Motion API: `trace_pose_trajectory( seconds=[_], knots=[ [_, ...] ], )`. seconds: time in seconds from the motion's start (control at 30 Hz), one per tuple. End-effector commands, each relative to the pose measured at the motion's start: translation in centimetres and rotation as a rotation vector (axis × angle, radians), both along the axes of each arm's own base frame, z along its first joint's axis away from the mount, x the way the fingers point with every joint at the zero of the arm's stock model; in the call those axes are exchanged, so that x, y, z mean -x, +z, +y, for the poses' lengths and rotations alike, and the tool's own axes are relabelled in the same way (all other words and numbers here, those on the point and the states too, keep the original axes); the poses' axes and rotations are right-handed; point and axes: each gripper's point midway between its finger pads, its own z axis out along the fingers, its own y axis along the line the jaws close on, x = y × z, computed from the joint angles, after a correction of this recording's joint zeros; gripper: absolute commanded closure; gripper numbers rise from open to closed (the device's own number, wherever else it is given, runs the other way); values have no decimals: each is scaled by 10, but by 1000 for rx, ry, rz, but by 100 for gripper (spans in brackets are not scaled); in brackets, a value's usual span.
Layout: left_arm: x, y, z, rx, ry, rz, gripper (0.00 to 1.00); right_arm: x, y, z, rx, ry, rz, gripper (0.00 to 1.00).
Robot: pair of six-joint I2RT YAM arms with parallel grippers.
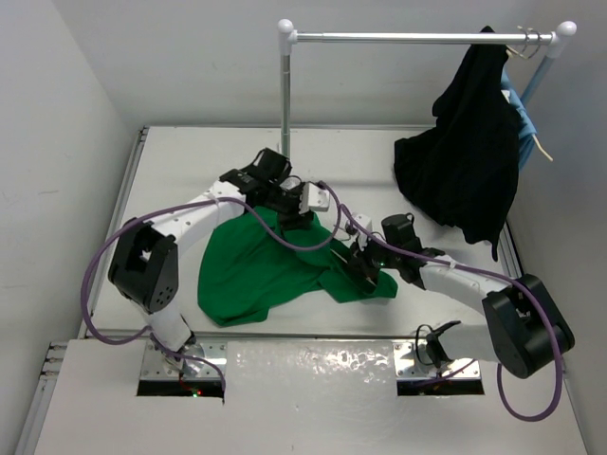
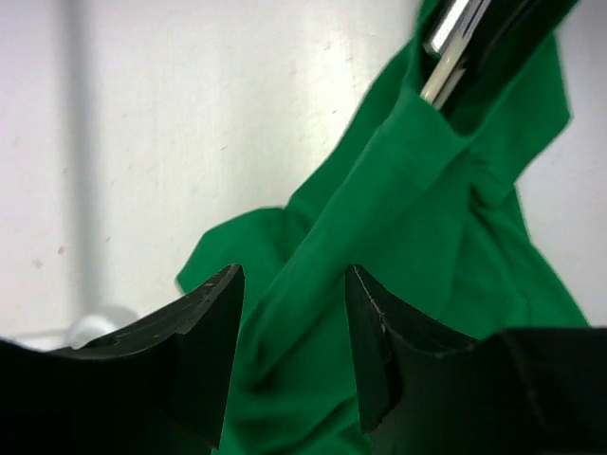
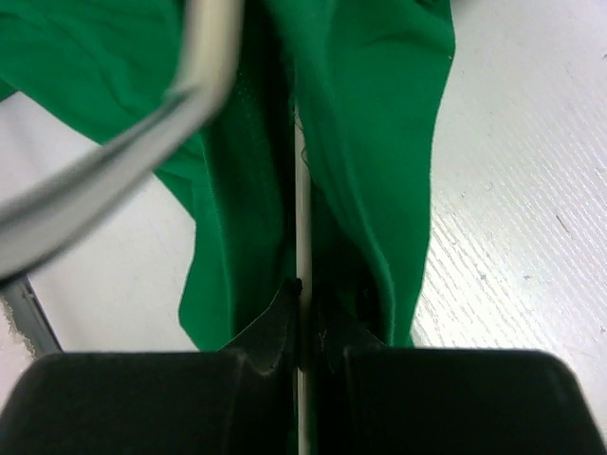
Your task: Place the t-shirt on the hanger
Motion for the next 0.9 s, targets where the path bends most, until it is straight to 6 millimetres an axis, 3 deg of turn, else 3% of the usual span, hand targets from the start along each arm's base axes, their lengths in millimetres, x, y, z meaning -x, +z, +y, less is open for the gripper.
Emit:
trace_pose_trajectory(
  seconds=[0.0, 0.33, 0.43, 0.47, 0.63, 0.67, 0.7, 0.8, 0.87],
  knots=[
    [-25, 35, 5, 93, 69, -46, 55, -8, 9, 3, -23, -10, -32, 100],
    [-25, 5, 29, -34, 25, -113, 53, -6, 4, 6, -31, -3, -11, 100],
    [-37, 16, 43, -18, 62, -98, 50, -7, 3, 4, -22, -10, -12, 100],
    [-33, 20, 44, 6, 53, -62, 44, -7, 3, 4, -20, -12, -11, 100],
    [-37, 41, 62, 61, 122, -44, 43, -9, 2, 3, -12, -14, -14, 100],
    [-32, 37, 64, 65, 137, -22, 31, -10, 3, 3, -9, -17, -16, 100],
    [-33, 46, 64, 89, 147, -44, 31, -10, 3, 2, -6, -19, -16, 100],
    [-31, 46, 69, 108, 222, -13, 30, -11, 3, 2, 2, -21, -19, 100],
    [-26, 34, 73, 103, 265, 48, 31, -12, 3, 0, 6, -25, -20, 100]
  ],
)
